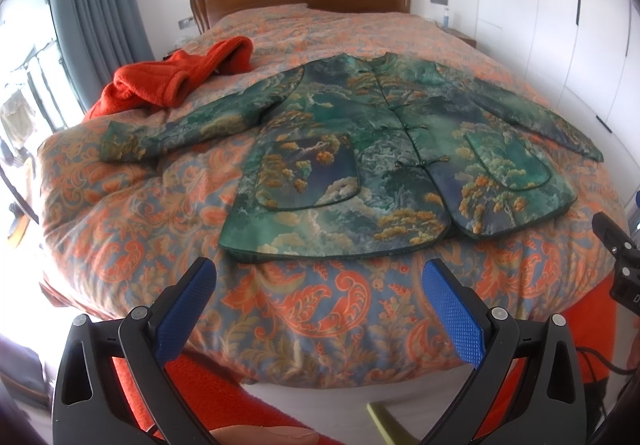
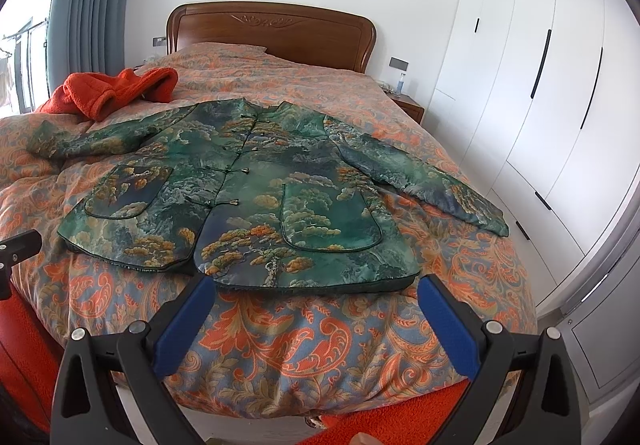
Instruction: Fold large clothes
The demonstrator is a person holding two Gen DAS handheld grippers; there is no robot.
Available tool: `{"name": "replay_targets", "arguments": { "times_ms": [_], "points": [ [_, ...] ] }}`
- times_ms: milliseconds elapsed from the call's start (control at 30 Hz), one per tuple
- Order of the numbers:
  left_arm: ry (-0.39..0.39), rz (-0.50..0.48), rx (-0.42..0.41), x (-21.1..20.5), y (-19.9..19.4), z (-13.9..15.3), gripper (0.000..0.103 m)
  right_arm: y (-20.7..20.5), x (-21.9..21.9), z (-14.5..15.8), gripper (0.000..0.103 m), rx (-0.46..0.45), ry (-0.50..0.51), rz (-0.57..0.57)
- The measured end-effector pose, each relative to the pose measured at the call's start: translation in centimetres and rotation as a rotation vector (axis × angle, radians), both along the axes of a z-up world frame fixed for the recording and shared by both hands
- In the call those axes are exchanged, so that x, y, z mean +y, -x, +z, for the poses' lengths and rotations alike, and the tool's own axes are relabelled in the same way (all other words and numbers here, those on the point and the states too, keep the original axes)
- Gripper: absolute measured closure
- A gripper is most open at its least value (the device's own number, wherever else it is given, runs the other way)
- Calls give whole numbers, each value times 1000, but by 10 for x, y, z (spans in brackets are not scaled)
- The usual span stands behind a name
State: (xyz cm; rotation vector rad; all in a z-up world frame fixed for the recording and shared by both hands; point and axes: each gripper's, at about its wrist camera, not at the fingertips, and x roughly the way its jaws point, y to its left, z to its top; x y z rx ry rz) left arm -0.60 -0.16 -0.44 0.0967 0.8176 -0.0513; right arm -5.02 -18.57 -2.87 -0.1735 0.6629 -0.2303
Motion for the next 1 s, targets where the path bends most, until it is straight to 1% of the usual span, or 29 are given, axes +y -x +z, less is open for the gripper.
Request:
{"name": "replay_targets", "arguments": {
  "times_ms": [1000],
  "points": [
    [-4, 1, 0, 0, -1, -2, 0, -1, 0, 0, 0, 2, 2, 2]
  ]
}}
